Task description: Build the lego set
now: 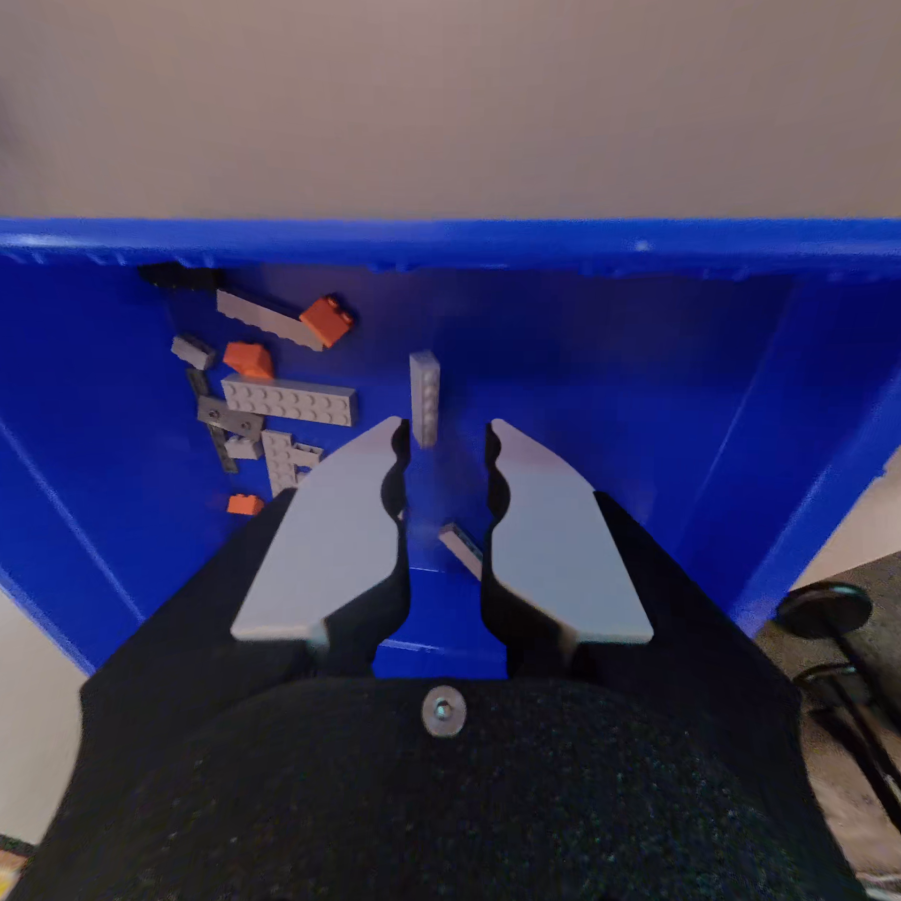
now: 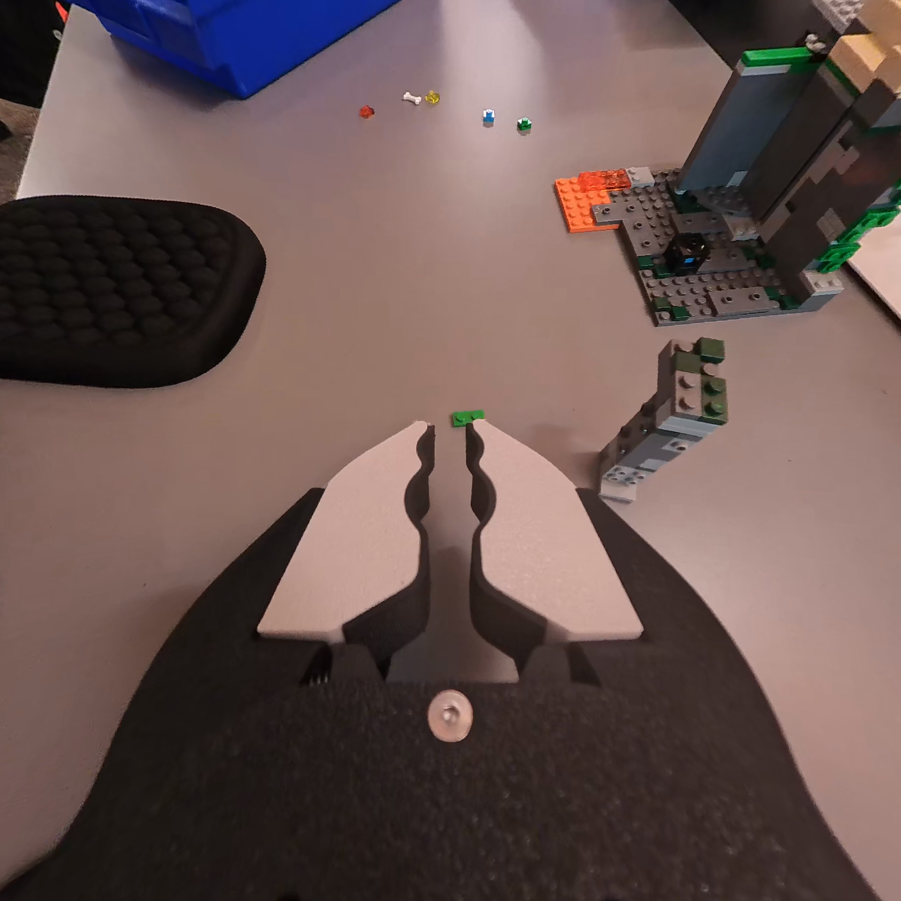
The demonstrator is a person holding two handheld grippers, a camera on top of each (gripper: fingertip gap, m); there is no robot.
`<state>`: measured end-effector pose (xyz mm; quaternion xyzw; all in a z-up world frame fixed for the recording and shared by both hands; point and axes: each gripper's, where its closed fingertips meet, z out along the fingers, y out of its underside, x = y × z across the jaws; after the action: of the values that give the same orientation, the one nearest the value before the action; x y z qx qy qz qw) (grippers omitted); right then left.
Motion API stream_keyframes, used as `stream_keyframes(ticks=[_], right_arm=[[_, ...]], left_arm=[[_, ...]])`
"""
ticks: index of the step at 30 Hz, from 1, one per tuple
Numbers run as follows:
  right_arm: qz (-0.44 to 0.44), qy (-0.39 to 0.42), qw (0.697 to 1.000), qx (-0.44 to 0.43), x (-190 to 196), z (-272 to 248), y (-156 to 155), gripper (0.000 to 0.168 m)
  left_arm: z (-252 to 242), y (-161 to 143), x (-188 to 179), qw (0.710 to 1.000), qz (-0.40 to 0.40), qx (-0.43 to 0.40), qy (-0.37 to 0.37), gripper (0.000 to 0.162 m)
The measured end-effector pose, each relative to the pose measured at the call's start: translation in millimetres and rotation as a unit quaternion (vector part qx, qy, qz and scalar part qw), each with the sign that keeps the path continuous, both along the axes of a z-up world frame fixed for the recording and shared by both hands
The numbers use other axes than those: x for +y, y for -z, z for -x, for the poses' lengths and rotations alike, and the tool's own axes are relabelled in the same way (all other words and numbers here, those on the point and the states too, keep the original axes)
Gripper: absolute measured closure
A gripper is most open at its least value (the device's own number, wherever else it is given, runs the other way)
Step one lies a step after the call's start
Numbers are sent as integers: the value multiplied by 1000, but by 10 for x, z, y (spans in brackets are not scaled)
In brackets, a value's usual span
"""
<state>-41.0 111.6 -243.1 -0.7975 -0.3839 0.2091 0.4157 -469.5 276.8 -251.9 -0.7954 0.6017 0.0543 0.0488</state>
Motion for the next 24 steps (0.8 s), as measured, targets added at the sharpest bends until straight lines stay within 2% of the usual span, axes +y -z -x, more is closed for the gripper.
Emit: stream_keyframes(ticks=[4, 9, 13, 18, 21, 24], right_arm=[[0, -1, 1000, 0, -22, -10, 7, 157], [1, -6, 1000, 1, -47, 5, 15, 157], [3, -13, 1000, 5, -70, 54, 9, 157], [2, -20, 1000, 7, -94, 114, -15, 157], [-7, -22, 1000, 2, -112, 124, -45, 157], [-12, -22, 1000, 3, -123, 122, -68, 157]], left_arm=[[-73, -133, -241, 999, -27, -43, -20, 123], [-213, -307, -998, 993, -5, -114, -17, 124], [-195, -158, -1542, 993, 19, -111, -32, 123], [-96, -40, -1421, 993, -80, -67, -55, 128], [90, 96, -1386, 994, -96, 20, -38, 115], [99, 230, -1374, 995, -89, 36, -31, 120]])
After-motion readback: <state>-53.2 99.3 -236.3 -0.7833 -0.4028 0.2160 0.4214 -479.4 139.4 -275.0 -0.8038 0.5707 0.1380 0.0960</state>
